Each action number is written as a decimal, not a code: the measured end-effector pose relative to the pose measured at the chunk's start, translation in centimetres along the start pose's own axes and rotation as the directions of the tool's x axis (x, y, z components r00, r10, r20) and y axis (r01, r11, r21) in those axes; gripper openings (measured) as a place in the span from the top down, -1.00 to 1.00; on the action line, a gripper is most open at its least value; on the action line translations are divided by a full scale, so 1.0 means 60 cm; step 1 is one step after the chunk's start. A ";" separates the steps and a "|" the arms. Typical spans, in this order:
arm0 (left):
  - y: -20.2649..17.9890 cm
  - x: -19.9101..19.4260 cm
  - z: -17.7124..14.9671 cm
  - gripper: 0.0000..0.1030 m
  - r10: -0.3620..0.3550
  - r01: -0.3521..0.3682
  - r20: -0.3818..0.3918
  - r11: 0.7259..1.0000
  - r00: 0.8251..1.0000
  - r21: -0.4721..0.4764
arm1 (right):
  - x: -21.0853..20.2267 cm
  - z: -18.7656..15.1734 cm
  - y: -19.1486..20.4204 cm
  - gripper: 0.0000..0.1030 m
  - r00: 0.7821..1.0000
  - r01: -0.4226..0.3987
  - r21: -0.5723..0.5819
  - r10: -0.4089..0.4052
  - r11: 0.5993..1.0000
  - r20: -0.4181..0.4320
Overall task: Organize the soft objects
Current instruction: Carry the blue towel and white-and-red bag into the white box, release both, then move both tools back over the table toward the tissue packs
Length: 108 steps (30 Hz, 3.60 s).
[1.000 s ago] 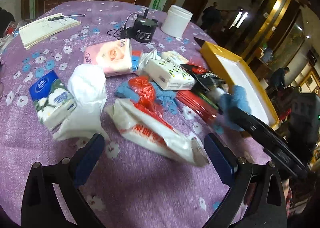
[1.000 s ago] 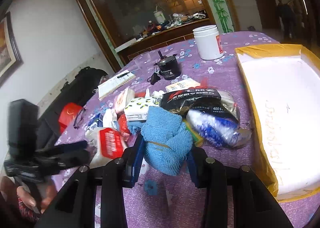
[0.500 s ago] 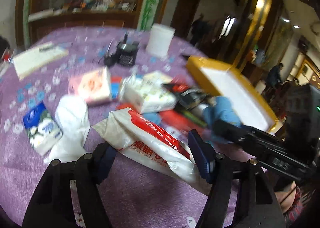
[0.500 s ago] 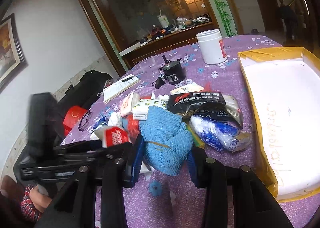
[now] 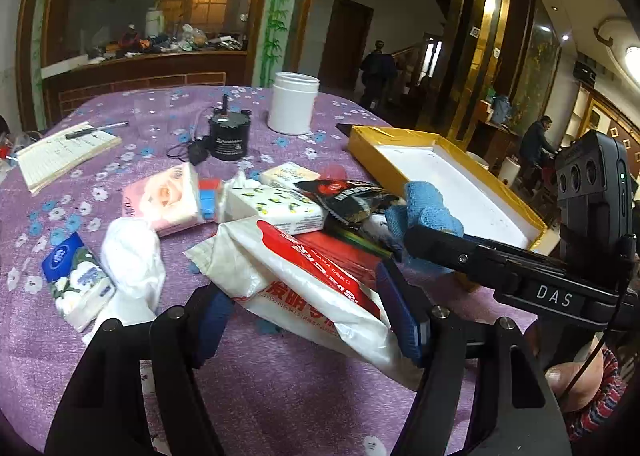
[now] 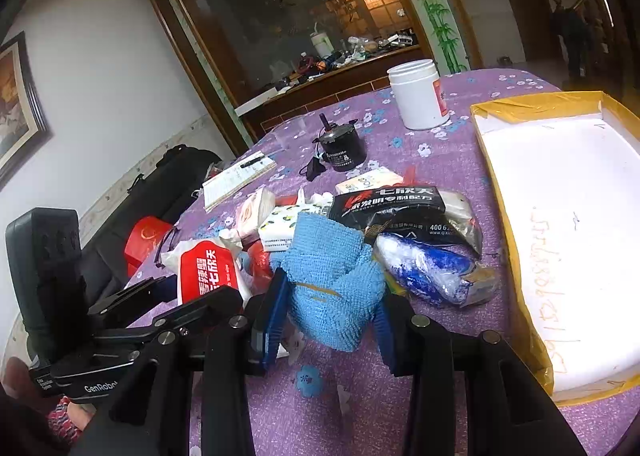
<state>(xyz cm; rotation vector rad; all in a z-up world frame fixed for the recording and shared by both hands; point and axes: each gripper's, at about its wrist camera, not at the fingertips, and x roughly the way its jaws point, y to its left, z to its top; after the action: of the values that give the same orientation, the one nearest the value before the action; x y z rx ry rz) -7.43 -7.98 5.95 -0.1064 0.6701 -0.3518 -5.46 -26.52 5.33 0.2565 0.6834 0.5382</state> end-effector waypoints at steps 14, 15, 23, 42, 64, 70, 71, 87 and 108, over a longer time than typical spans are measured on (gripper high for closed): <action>-0.111 0.003 0.138 -0.35 -0.133 0.130 0.017 0.985 0.991 0.116 | -0.138 0.150 -0.082 0.21 0.975 0.091 0.080 -0.105 0.993 0.197; -0.120 0.005 0.149 -0.35 -0.136 0.133 0.021 0.983 0.990 0.125 | -0.140 0.158 -0.090 0.21 0.972 0.095 0.089 -0.111 0.992 0.207; -0.195 0.066 0.258 -0.35 -0.170 0.161 0.039 0.971 0.985 0.176 | -0.127 0.268 -0.160 0.21 0.940 0.144 0.183 -0.192 0.973 0.281; -0.203 0.361 0.224 -0.35 -0.118 0.136 -0.249 0.989 0.961 0.057 | 0.029 0.269 -0.356 0.20 0.942 0.336 0.300 -0.326 0.893 -0.085; -0.245 0.284 0.232 -0.42 -0.072 0.112 -0.201 0.974 0.977 0.197 | 0.030 0.262 -0.356 -0.28 0.933 0.355 0.313 -0.355 0.881 -0.061; -0.223 0.212 0.205 -0.43 -0.091 0.120 -0.163 0.977 0.982 0.177 | 0.009 0.267 -0.344 -0.29 0.946 0.304 0.324 -0.324 0.896 0.006; -0.216 0.204 0.195 -0.43 -0.096 0.123 -0.162 0.978 0.982 0.171 | 0.009 0.267 -0.343 -0.29 0.948 0.299 0.326 -0.319 0.897 0.008; -0.140 0.136 0.123 -0.42 -0.047 0.062 -0.138 0.992 0.989 0.110 | 0.030 0.262 -0.275 -0.29 0.959 0.269 0.192 -0.281 0.944 0.039; 0.200 -0.087 -0.007 -0.43 0.230 -0.236 -0.055 0.955 0.972 -0.179 | -0.008 0.136 -0.021 -0.53 0.997 -0.072 -0.002 0.072 0.997 0.024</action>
<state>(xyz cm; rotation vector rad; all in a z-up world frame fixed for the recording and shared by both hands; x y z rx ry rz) -8.04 5.09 6.20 -0.1968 0.7398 -0.0635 0.06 -28.23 11.21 0.2869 0.6518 0.6036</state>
